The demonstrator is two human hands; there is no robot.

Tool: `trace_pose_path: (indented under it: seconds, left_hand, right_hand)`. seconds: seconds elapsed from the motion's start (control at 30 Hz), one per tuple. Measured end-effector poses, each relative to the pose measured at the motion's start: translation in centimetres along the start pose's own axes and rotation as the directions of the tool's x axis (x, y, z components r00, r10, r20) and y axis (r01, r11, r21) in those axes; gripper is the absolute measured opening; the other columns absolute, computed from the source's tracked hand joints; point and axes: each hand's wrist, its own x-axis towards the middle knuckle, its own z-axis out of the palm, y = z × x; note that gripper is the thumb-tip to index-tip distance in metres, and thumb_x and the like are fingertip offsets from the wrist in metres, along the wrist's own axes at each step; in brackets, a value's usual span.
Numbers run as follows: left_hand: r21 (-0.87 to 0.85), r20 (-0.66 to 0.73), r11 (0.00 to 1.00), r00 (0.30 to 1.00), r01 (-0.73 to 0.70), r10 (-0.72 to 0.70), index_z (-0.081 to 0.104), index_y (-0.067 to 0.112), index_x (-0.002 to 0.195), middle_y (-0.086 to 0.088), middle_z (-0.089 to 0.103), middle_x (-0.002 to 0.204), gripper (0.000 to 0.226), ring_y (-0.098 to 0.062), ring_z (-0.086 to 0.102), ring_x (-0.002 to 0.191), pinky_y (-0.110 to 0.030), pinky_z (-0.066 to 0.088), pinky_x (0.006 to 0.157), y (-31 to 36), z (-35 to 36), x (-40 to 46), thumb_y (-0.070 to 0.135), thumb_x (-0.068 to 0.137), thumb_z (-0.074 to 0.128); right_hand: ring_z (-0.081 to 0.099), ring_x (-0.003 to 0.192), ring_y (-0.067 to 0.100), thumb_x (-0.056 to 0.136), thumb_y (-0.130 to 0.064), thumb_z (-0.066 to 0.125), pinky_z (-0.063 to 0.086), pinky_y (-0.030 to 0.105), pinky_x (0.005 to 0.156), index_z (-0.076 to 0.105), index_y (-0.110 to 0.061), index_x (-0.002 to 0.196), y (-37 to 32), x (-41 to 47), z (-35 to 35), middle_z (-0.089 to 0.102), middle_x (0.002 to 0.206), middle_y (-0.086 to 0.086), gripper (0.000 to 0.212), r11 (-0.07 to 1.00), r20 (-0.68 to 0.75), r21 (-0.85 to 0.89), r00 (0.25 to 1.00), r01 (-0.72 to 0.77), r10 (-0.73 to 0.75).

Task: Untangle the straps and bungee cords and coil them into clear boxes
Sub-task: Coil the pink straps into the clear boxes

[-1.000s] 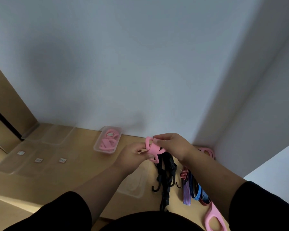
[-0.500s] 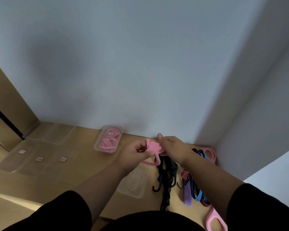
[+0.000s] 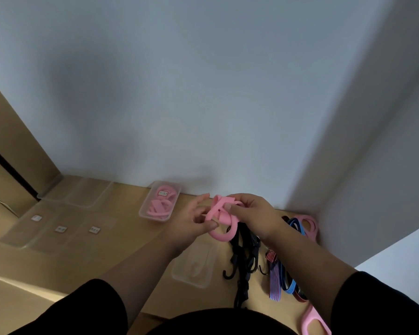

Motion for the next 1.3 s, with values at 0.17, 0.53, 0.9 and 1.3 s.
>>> trace_pose_path:
  seconds: [0.17,0.53,0.9,1.3]
  left_hand:
    - [0.279,-0.023,0.957,0.996,-0.079,0.089,0.051,0.043,0.135,-0.006,0.073,0.111,0.067,-0.023,0.069,0.106,-0.047,0.054,0.098,0.1,0.3,0.2,0.003,0.086,0.072]
    - [0.463,-0.082,0.88,0.983,-0.106,0.162,0.072,0.027,0.097,0.021,0.073,0.09,0.03,0.007,0.067,0.09,-0.01,0.05,0.079,0.8,-0.4,0.0,-0.001,0.087,0.072]
    - [0.503,-0.039,0.864,0.999,-0.011,0.036,0.075,0.018,0.078,-0.002,0.074,0.076,0.016,-0.012,0.068,0.065,-0.025,0.056,0.062,1.1,-1.7,1.1,0.003,0.08,0.077]
    - [0.327,-0.048,0.933,0.988,0.152,-0.144,0.069,0.004,0.091,-0.018,0.072,0.092,0.01,-0.023,0.073,0.081,-0.037,0.062,0.08,0.6,-0.9,1.2,-0.003,0.084,0.071]
  right_hand:
    - [0.071,0.102,0.034,0.096,-0.015,0.068,0.057,0.041,0.091,0.076,-0.011,0.111,0.3,0.0,0.0,0.076,0.107,0.013,0.017,0.997,0.03,0.053,0.998,-0.06,0.058]
    - [0.067,0.087,0.018,0.088,-0.018,0.071,0.052,0.028,0.078,0.078,-0.006,0.106,0.3,0.3,-1.3,0.075,0.101,0.017,0.023,0.977,0.25,-0.099,0.945,-0.19,0.21]
    - [0.06,0.077,0.009,0.077,-0.043,0.072,0.047,0.033,0.08,0.079,-0.026,0.085,0.1,1.1,-2.0,0.07,0.081,-0.005,0.02,0.903,0.384,-0.406,0.87,-0.141,0.309]
    - [0.068,0.091,0.005,0.086,-0.052,0.066,0.054,0.035,0.09,0.072,-0.048,0.105,-0.4,2.2,-1.1,0.074,0.095,-0.017,0.02,0.752,0.408,-0.658,0.856,0.034,0.319]
